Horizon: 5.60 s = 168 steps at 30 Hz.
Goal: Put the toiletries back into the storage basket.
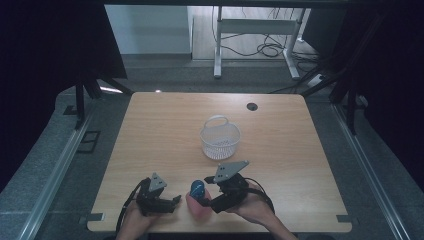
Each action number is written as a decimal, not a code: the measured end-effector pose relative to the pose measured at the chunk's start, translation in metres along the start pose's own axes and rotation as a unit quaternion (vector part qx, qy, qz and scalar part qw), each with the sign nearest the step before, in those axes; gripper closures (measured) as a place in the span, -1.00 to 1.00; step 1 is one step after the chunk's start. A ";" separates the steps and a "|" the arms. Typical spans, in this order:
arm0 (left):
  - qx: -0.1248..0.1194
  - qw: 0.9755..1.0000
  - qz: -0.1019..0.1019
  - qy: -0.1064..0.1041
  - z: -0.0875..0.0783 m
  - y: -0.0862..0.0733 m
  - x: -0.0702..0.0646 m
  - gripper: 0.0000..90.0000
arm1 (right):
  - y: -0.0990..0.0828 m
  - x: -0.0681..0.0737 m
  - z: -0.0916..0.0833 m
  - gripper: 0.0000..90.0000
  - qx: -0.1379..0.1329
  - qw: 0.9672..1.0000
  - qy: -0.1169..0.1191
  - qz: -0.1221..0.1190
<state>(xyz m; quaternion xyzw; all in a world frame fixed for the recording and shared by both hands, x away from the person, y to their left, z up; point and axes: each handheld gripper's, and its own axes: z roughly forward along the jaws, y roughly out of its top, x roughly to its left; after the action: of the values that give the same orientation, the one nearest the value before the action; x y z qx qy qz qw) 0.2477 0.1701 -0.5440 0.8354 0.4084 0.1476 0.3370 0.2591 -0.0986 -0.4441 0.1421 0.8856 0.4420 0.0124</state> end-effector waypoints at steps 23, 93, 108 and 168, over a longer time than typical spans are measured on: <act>-0.001 1.000 -0.001 0.000 0.000 0.000 0.000 -0.77 | 0.015 0.008 0.011 0.18 0.004 1.000 -0.014 -0.023; 0.000 1.000 0.000 0.001 0.000 0.000 0.000 -0.77 | 0.078 -0.067 -0.050 0.18 -0.029 0.994 -0.099 0.035; 0.000 1.000 0.000 0.001 0.000 0.000 0.000 -0.77 | 0.089 -0.087 -0.058 0.18 -0.033 0.990 -0.129 0.049; 0.000 1.000 0.001 0.000 0.000 0.000 0.000 -0.77 | 0.065 -0.159 -0.026 0.18 -0.021 0.974 -0.212 0.081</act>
<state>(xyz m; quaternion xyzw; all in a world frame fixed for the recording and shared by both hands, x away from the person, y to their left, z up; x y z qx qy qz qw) 0.2479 0.1701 -0.5442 0.8357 0.4074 0.1481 0.3371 0.4236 -0.1238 -0.3941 0.3033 0.8391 0.4195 0.1669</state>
